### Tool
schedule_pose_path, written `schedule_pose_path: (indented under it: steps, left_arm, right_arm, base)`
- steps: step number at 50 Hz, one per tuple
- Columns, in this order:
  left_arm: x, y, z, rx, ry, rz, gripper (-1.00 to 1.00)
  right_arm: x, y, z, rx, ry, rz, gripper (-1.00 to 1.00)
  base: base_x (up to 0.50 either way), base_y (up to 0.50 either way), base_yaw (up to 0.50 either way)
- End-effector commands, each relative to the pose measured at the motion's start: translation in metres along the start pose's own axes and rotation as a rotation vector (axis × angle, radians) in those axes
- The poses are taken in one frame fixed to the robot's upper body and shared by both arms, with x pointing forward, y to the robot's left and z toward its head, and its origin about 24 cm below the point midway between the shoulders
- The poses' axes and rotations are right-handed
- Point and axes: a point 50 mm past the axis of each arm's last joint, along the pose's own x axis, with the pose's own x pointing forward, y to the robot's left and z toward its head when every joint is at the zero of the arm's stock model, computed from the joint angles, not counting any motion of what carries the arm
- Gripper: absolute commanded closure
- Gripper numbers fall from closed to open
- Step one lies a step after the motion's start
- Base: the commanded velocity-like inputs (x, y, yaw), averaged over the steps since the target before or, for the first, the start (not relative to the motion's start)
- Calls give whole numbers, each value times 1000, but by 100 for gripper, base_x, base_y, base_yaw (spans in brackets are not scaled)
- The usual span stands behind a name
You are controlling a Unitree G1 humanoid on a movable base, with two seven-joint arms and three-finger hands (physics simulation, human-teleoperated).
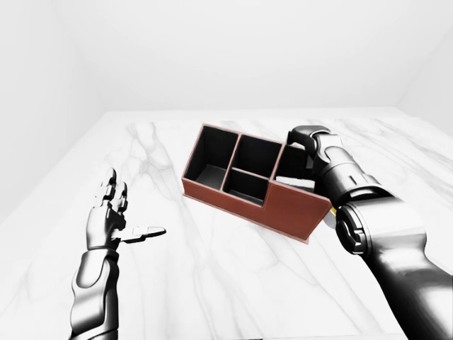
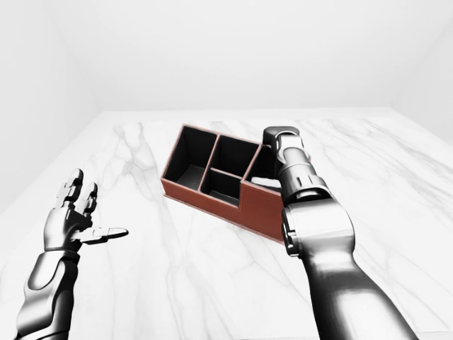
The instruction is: Pick up the book and place it in the right compartment of the caddy.
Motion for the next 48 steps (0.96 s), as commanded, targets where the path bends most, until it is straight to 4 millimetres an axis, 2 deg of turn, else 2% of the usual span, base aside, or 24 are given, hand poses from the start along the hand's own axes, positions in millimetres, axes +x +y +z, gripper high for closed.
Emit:
schedule_pose_path:
  steps: [1, 15, 32, 38, 48]
  left_arm:
    - [0, 0, -3, -2, 5, 1, -100]
    - [-1, -2, -5, 0, 14, -4, -100]
    - [-1, -3, 0, -4, 6, -11, -100]
    - [-2, -6, 5, -4, -5, -21, -100]
    - [-4, -12, 16, 0, -23, -42, -100]
  right_arm:
    - [1, 5, -2, -10, 9, 22, -100]
    - [0, 0, -4, -13, 13, 20, -100]
    - [-4, -19, -5, -13, 16, -7, -100]
    - [-7, -30, -6, -7, 16, -21, -100]
    - [-17, -66, -16, 132, -9, -129, -100]
  base:
    - [0, 0, 0]
    - [0, 0, 0]
    - [0, 0, 0]
    - [0, 0, 0]
    - [0, 0, 0]
